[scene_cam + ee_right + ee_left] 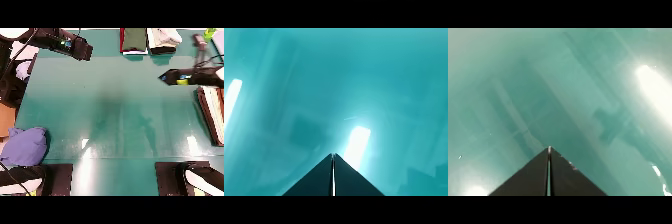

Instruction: Fold the shirts.

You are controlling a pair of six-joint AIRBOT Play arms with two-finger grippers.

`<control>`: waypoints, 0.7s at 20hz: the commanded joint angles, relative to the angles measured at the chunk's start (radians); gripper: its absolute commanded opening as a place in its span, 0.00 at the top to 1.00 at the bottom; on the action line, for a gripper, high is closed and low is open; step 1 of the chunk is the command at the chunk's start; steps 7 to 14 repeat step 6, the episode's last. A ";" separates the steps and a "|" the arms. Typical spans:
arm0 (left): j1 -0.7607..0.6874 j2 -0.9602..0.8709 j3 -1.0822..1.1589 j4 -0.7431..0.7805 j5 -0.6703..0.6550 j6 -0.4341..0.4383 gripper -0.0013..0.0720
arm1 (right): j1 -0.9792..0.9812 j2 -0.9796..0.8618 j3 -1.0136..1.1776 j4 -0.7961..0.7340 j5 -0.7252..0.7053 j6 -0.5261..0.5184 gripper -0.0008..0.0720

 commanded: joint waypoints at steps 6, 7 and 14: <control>0.001 0.000 0.000 0.001 0.003 0.000 0.95 | 0.201 -0.058 -0.003 0.007 -0.024 0.000 0.96; 0.001 0.000 0.000 0.001 0.003 0.000 0.95 | 0.201 -0.058 -0.003 0.007 -0.024 0.000 0.96; 0.001 0.000 0.000 0.001 0.003 0.000 0.95 | 0.201 -0.058 -0.003 0.007 -0.024 0.000 0.96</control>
